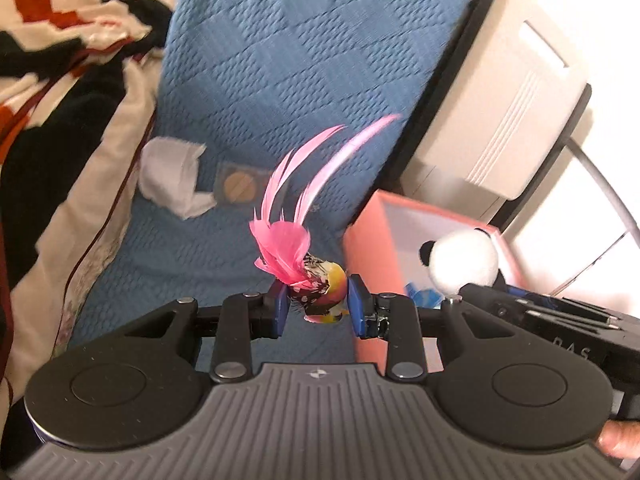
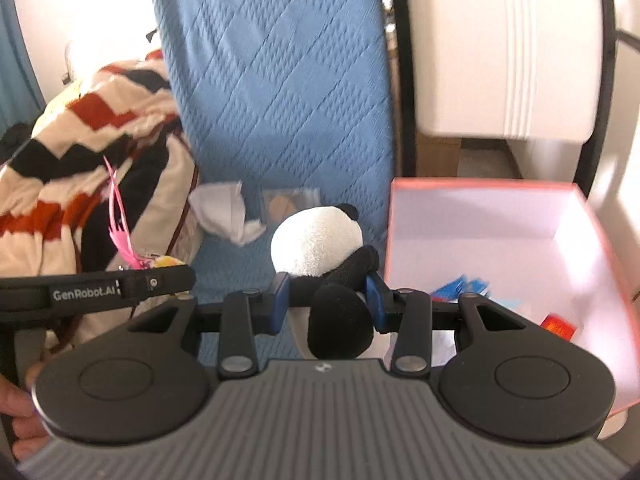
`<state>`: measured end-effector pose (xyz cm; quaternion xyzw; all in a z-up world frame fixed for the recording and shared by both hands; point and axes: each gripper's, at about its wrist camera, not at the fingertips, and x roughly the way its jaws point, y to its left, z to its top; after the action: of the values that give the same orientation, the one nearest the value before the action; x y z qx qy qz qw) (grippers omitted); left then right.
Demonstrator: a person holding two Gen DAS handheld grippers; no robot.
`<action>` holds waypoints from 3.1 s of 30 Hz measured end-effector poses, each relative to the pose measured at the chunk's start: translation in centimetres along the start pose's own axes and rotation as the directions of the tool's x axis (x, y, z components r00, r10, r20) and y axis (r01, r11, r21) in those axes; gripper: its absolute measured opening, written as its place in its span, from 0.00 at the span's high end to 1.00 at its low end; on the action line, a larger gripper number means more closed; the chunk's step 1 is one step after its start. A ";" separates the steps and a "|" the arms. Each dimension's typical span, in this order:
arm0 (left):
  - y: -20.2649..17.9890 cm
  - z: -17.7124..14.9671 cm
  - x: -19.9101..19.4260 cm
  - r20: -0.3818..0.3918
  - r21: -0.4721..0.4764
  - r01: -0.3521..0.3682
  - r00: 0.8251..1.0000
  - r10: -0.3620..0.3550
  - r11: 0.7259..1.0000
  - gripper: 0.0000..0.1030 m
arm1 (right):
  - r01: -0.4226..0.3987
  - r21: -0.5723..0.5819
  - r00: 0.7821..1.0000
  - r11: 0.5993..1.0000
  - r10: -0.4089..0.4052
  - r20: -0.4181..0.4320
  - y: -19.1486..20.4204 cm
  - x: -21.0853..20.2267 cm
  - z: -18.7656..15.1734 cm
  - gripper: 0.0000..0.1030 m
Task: Organize soft objects
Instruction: 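Lift and carry the feathered toy and panda plush with both tools over the pink box, then open the left tool to drop the feathered toy while the right tool releases the panda, then withdraw both tools up and away from the pink box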
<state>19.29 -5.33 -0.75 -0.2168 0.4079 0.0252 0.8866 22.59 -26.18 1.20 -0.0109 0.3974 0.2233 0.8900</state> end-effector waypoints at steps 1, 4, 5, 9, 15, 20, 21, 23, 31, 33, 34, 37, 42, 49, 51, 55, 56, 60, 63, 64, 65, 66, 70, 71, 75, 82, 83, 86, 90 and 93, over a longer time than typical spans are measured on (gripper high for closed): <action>-0.6 0.3 -0.1 0.010 0.014 -0.004 1.000 0.004 1.000 0.66 | 0.005 -0.002 1.000 1.000 -0.005 0.008 -0.3 -0.4 0.4 0.58; -2.8 1.0 -0.2 0.023 0.038 0.003 1.000 -0.004 0.999 0.66 | 0.004 -0.001 1.000 1.000 -0.004 0.023 -1.5 -1.8 1.6 0.58; -3.6 1.2 -0.2 0.026 0.045 0.006 1.000 -0.007 0.999 0.66 | 0.009 -0.003 1.000 1.000 -0.009 0.028 -1.7 -2.1 1.8 0.58; -6.3 1.5 -0.1 0.047 0.081 0.006 0.999 -0.010 0.997 0.65 | 0.012 0.004 0.999 1.000 -0.012 0.038 -3.3 -3.3 2.4 0.58; -9.8 1.6 1.2 0.050 0.117 0.006 0.999 -0.012 0.993 0.65 | 0.023 0.010 0.999 1.000 -0.023 0.045 -6.2 -4.2 3.0 0.58; -12.2 1.0 3.4 0.026 0.141 0.014 1.000 -0.018 0.990 0.66 | 0.044 0.032 0.999 0.999 -0.045 0.022 -9.1 -3.5 2.3 0.58; -12.6 0.8 4.1 0.016 0.145 0.014 1.000 -0.017 0.989 0.66 | 0.053 0.036 0.999 0.998 -0.053 0.011 -9.9 -3.2 2.0 0.58; -13.5 0.3 5.5 -0.007 0.155 0.013 1.000 -0.012 0.988 0.65 | 0.064 0.046 0.998 0.997 -0.064 -0.008 -11.1 -2.7 1.2 0.58; -15.9 -2.3 11.6 -0.106 0.199 0.005 0.994 0.017 0.980 0.65 | 0.096 0.078 0.988 0.992 -0.086 -0.127 -15.4 0.1 -2.9 0.57; -16.2 -2.8 12.7 -0.126 0.201 0.005 0.992 0.021 0.980 0.65 | 0.102 0.087 0.984 0.991 -0.088 -0.155 -16.3 0.9 -3.9 0.57; -16.3 -3.0 13.3 -0.134 0.204 0.004 0.991 0.024 0.979 0.65 | 0.107 0.093 0.982 0.990 -0.091 -0.167 -16.8 1.3 -4.3 0.57; -16.7 -3.7 14.8 -0.157 0.218 -0.002 0.987 0.037 0.976 0.65 | 0.116 0.117 0.978 0.986 -0.093 -0.187 -18.0 2.3 -5.3 0.57; -17.0 -4.8 16.7 -0.193 0.226 -0.011 0.980 0.055 0.974 0.65 | 0.131 0.129 0.973 0.983 -0.103 -0.206 -19.3 3.1 -6.5 0.57; -17.5 -5.6 17.9 -0.218 0.239 -0.001 0.974 0.054 0.971 0.65 | 0.142 0.154 0.969 0.978 -0.105 -0.224 -20.6 4.2 -7.0 0.55; -17.4 -5.4 18.0 -0.227 0.230 0.003 0.972 0.051 0.973 0.61 | 0.133 0.170 0.968 0.976 -0.091 -0.235 -20.8 4.5 -7.0 0.56; -17.3 -5.1 17.5 -0.212 0.227 -0.015 0.975 0.065 0.974 0.49 | 0.131 0.172 0.970 0.976 -0.091 -0.225 -20.6 4.1 -6.6 0.38; -17.2 -5.0 17.2 -0.206 0.222 -0.012 0.977 0.058 0.975 0.49 | 0.128 0.174 0.972 0.976 -0.090 -0.215 -20.4 3.9 -6.4 0.38; -17.1 -4.4 15.3 -0.161 0.216 -0.014 0.986 0.050 0.976 0.49 | 0.116 0.202 0.982 0.972 -0.082 -0.170 -20.0 2.3 -5.6 0.38; -16.8 -4.0 13.5 -0.134 0.205 -0.017 0.990 0.045 0.979 0.49 | 0.121 0.197 0.988 0.973 -0.099 -0.121 -19.4 0.7 -4.6 0.38; -16.6 -3.8 12.9 -0.122 0.201 -0.020 0.991 0.045 0.979 0.49 | 0.121 0.199 0.989 0.972 -0.102 -0.106 -19.3 -0.1 -4.4 0.38; -16.5 -3.6 12.3 -0.108 0.199 -0.027 0.993 0.050 0.980 0.49 | 0.115 0.203 0.991 0.972 -0.099 -0.091 -19.1 -0.7 -4.1 0.38; -16.3 -3.3 11.6 -0.093 0.200 -0.035 0.994 0.055 0.979 0.49 | 0.110 0.203 0.992 0.973 -0.096 -0.080 -18.9 -1.3 -4.0 0.38; -15.5 -2.8 9.1 -0.048 0.188 -0.044 0.997 0.054 0.981 0.49 | 0.092 0.174 0.995 0.981 -0.086 -0.041 -17.3 -3.1 -3.2 0.38; -15.4 -2.8 8.5 -0.037 0.186 -0.045 0.998 0.053 0.982 0.49 | 0.087 0.169 0.996 0.982 -0.082 -0.032 -16.8 -3.4 -3.1 0.38; -14.6 -2.9 5.9 0.011 0.182 -0.054 0.999 0.053 0.982 0.49 | 0.070 0.152 0.997 0.986 -0.071 -0.001 -15.2 -5.3 -2.8 0.38; -12.7 -4.0 2.2 0.073 0.189 -0.065 0.996 0.052 0.980 0.49 | 0.048 0.121 0.997 0.991 -0.054 0.047 -12.0 -6.9 -2.8 0.38; -12.4 -4.2 1.8 0.078 0.189 -0.064 0.996 0.050 0.980 0.49 | 0.045 0.116 0.997 0.992 -0.051 0.053 -11.5 -7.1 -2.8 0.38; -11.4 -4.6 0.7 0.087 0.189 -0.063 0.995 0.047 0.980 0.49 | 0.042 0.106 0.997 0.994 -0.049 0.065 -9.9 -7.5 -3.1 0.38; -10.0 -5.2 -0.3 0.107 0.197 -0.069 0.993 0.049 0.978 0.49 | 0.027 0.085 0.996 0.996 -0.034 0.087 -7.9 -7.9 -3.5 0.38; -9.1 -5.8 -0.9 0.125 0.205 -0.077 0.991 0.052 0.976 0.49 | 0.022 0.073 0.995 0.997 -0.029 0.090 -6.7 -7.8 -3.9 0.38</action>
<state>16.62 -15.77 -0.13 -0.1070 0.3614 0.0240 0.9259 18.00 -35.98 2.98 0.0265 0.3639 0.1977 0.9098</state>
